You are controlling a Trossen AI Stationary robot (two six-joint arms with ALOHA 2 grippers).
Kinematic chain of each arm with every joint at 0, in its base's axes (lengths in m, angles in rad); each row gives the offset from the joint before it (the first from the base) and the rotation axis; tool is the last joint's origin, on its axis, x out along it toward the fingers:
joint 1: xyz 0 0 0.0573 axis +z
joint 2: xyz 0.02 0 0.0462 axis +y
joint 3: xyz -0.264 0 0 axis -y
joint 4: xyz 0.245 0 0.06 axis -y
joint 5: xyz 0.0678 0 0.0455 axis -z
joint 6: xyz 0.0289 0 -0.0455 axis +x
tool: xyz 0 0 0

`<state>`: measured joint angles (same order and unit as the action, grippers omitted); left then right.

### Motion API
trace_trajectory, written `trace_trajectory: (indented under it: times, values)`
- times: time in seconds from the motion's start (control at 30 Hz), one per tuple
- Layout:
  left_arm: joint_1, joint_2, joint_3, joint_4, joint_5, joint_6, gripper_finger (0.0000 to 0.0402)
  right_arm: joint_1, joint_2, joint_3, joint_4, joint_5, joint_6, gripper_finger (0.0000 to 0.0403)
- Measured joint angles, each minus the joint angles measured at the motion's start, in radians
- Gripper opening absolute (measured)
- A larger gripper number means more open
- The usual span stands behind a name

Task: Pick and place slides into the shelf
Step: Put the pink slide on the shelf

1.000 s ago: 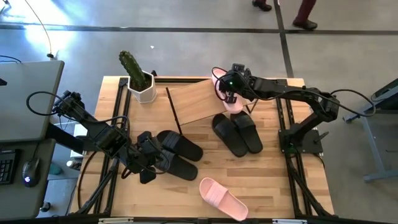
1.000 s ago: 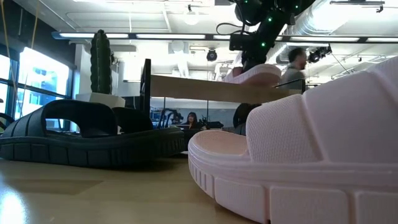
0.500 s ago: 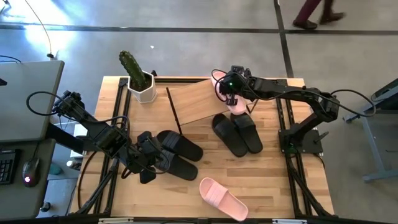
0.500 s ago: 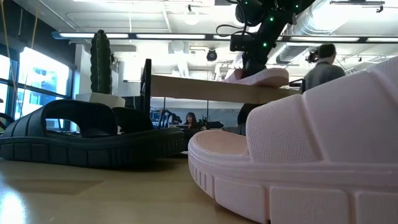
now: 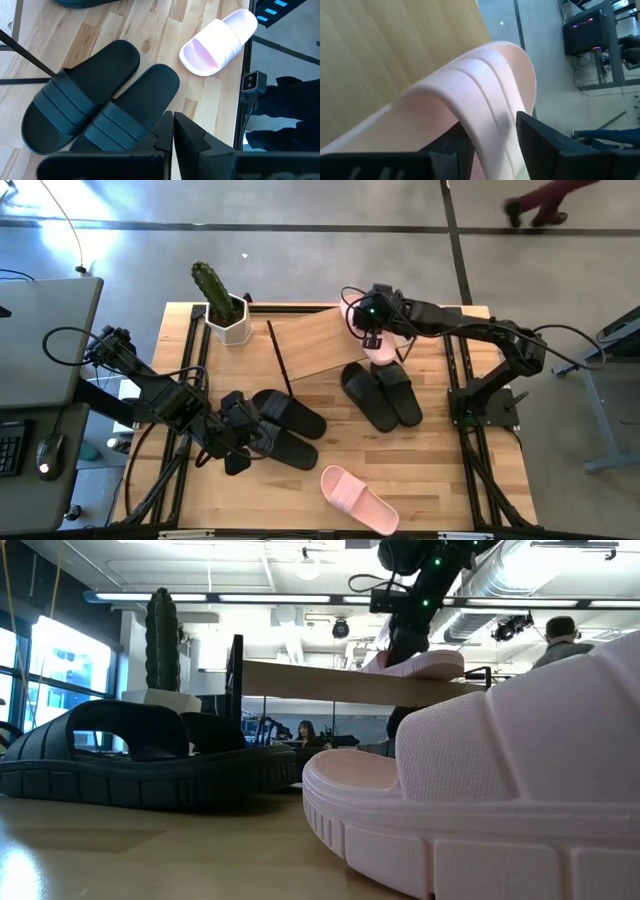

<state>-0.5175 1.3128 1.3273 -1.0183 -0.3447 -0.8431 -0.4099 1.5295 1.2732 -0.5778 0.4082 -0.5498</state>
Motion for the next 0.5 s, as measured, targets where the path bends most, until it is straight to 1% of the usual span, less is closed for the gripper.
trace_trajectory:
  times: [0.17, 0.3, 0.37, 0.5]
  values:
    - [0.0, 0.0, 0.0, 0.0, 0.0, 0.0, 0.0003, 0.0, 0.0, 0.045, -0.085, -0.002, 0.024, 0.0146]
    - [0.0, 0.0, 0.0, 0.0, 0.0, 0.0, 0.0003, 0.0, 0.0, 0.075, -0.17, -0.05, 0.055, 0.0149]
    - [0.0, 0.0, 0.0, 0.0, 0.0, 0.0, 0.0003, 0.002, 0.0, 0.084, -0.209, -0.062, 0.062, 0.0149]
    - [0.0, 0.0, 0.0, 0.0, 0.0, 0.0, 0.0003, 0.013, 0.0, 0.124, -0.289, -0.08, 0.128, 0.0149]
